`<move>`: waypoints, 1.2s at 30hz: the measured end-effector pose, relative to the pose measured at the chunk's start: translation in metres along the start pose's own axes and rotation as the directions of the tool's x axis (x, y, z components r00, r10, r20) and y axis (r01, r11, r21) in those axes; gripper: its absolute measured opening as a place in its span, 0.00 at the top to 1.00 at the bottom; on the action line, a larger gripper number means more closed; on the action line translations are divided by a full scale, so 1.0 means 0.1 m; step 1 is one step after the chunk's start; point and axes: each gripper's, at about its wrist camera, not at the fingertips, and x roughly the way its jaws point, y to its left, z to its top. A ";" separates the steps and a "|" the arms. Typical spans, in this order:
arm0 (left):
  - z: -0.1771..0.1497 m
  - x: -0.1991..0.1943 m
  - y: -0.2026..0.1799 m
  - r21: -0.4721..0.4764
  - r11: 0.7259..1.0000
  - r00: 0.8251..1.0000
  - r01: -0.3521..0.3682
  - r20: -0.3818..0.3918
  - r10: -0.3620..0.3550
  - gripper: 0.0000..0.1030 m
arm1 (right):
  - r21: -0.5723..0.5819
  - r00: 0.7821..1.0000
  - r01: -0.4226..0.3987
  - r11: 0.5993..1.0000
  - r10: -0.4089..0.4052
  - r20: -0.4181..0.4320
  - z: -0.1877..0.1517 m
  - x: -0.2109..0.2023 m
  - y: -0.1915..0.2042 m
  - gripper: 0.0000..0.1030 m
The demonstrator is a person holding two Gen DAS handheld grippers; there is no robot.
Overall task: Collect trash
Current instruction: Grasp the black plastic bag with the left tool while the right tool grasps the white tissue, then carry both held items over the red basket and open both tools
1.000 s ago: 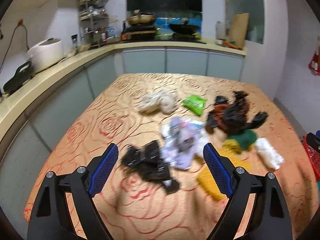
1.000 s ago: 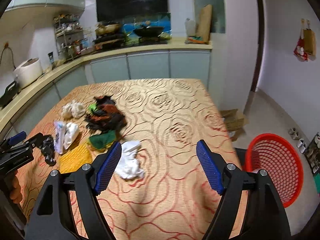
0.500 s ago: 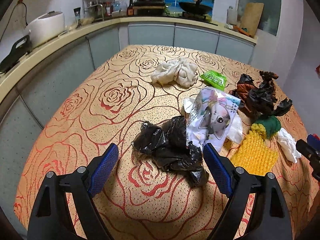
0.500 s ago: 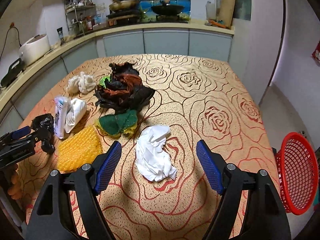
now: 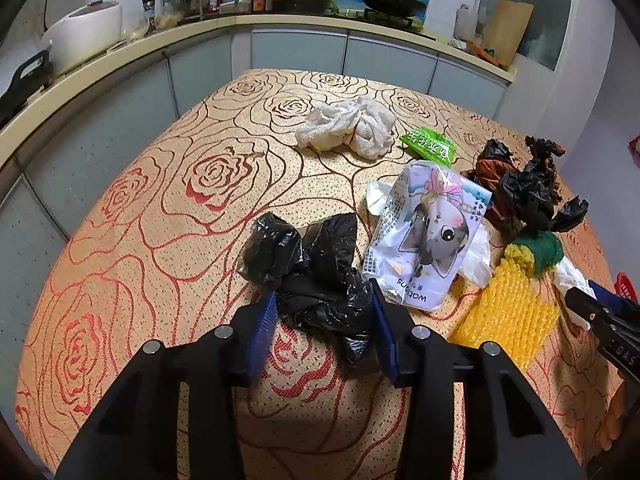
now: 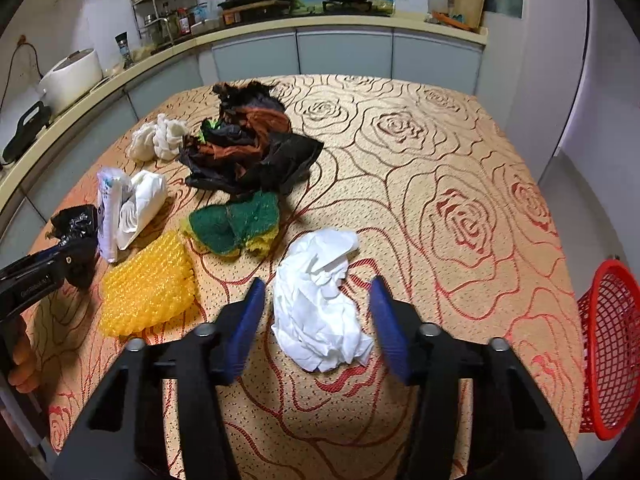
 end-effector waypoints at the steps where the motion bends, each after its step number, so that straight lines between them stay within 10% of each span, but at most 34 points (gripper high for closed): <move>1: 0.00 -0.01 -0.01 0.003 1.000 1.000 -0.002 0.005 0.002 0.61 | 0.001 1.000 0.000 1.000 0.000 -0.004 -0.01 0.01 0.00 0.62; 20: 0.22 -0.50 -0.14 0.055 0.998 0.984 -0.030 0.176 0.020 0.62 | 0.074 0.992 0.015 0.997 -0.025 0.126 0.10 -0.45 -0.30 0.79; 36: 0.48 -0.78 -1.24 0.224 0.968 0.950 0.111 0.262 -0.170 0.62 | 0.227 0.956 0.106 0.968 -0.162 0.246 0.03 -1.13 -1.10 0.79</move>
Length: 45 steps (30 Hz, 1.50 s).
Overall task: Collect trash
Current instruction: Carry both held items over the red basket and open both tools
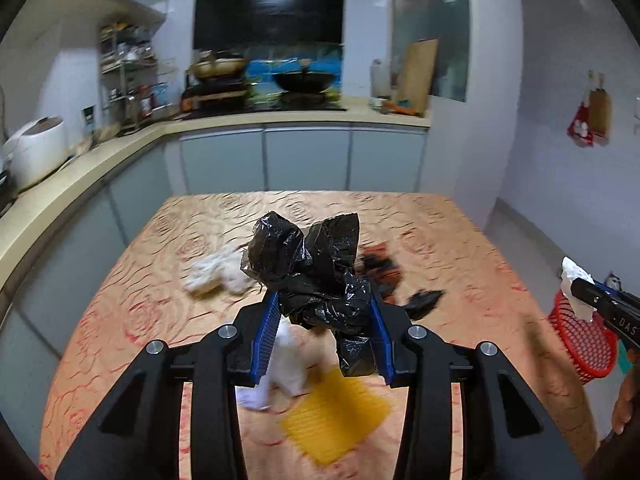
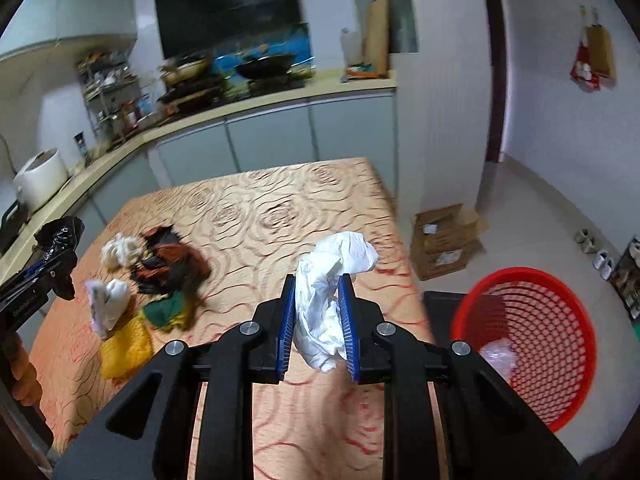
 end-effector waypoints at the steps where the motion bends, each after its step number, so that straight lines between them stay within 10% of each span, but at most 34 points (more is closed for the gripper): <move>1: 0.02 0.01 -0.07 0.007 1.000 1.000 0.016 0.004 -0.016 0.62 | 0.010 1.000 0.012 1.000 -0.012 0.007 0.00 -0.03 -0.08 0.79; 13: 0.13 0.10 -1.10 0.120 0.975 0.982 0.188 -0.006 -0.189 0.62 | 0.135 0.989 0.135 0.982 -0.142 0.047 -0.06 -0.31 -0.87 0.79; 26: -0.02 0.22 -2.56 0.299 0.859 0.909 0.416 -0.108 -0.403 0.62 | 0.219 0.964 0.249 0.943 -0.264 0.040 -0.22 -0.51 -1.58 0.79; 45: -0.38 0.75 -3.46 0.328 0.764 0.827 0.556 -0.313 -0.467 0.62 | 0.265 0.956 0.291 0.919 -0.287 -0.054 -0.44 -0.30 -2.07 0.79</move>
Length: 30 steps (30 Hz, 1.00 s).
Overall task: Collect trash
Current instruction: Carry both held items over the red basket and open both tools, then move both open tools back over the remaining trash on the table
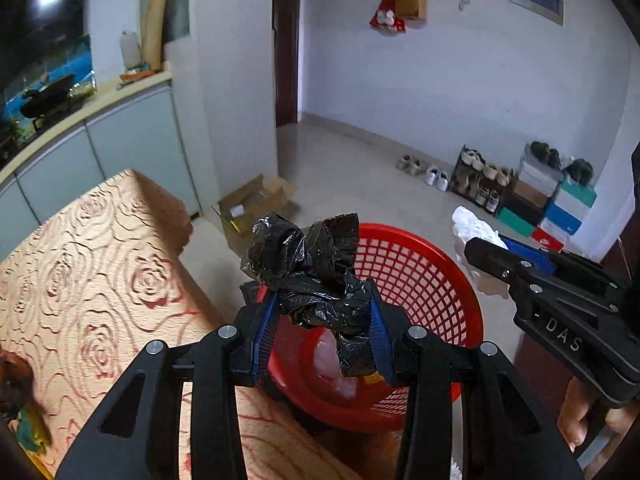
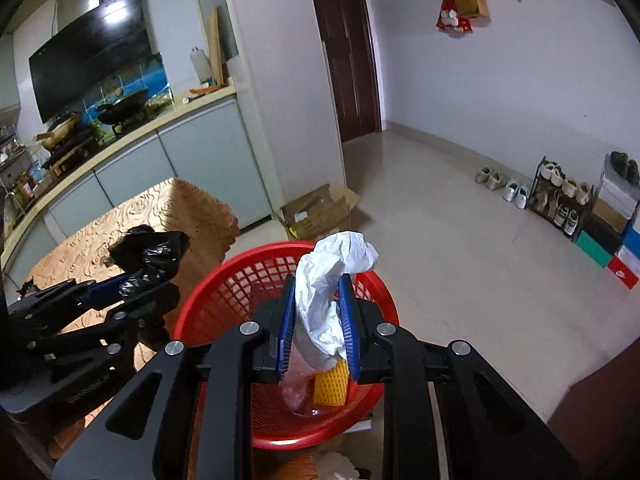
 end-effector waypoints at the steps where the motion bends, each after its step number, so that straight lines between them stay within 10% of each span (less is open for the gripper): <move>1: 0.00 0.05 0.00 0.002 1.000 1.000 0.005 -0.010 -0.005 0.62 | -0.001 1.000 0.000 1.000 0.000 -0.009 -0.01 0.02 0.00 0.79; 30: -0.05 -0.04 0.26 -0.051 0.999 1.000 -0.017 -0.017 0.016 0.28 | 0.041 0.997 -0.045 0.998 0.048 -0.059 -0.06 0.14 -0.02 0.55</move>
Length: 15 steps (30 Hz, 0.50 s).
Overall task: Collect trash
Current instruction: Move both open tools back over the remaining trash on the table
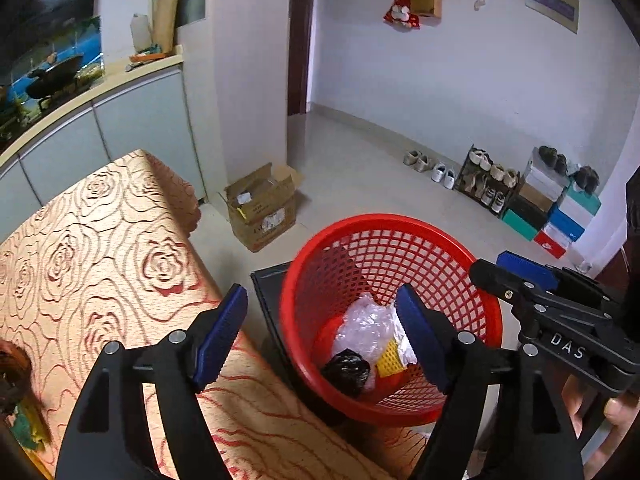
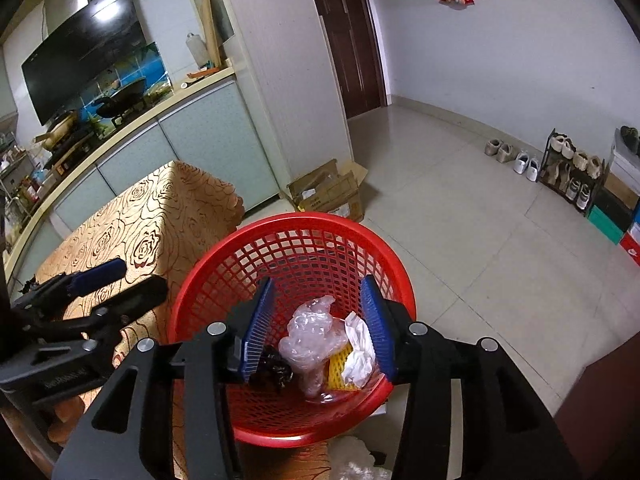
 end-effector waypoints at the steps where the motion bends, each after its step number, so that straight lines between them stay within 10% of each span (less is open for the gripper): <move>1: 0.00 -0.03 0.02 -0.003 1.000 1.000 -0.005 0.004 0.005 0.28 | -0.003 1.000 0.002 1.000 -0.002 0.003 0.00 -0.01 0.01 0.53; 15: -0.23 -0.88 0.51 -0.089 0.990 0.985 -0.111 0.120 0.121 0.21 | -0.100 0.997 -0.020 0.995 0.027 0.073 -0.05 -0.29 0.49 0.35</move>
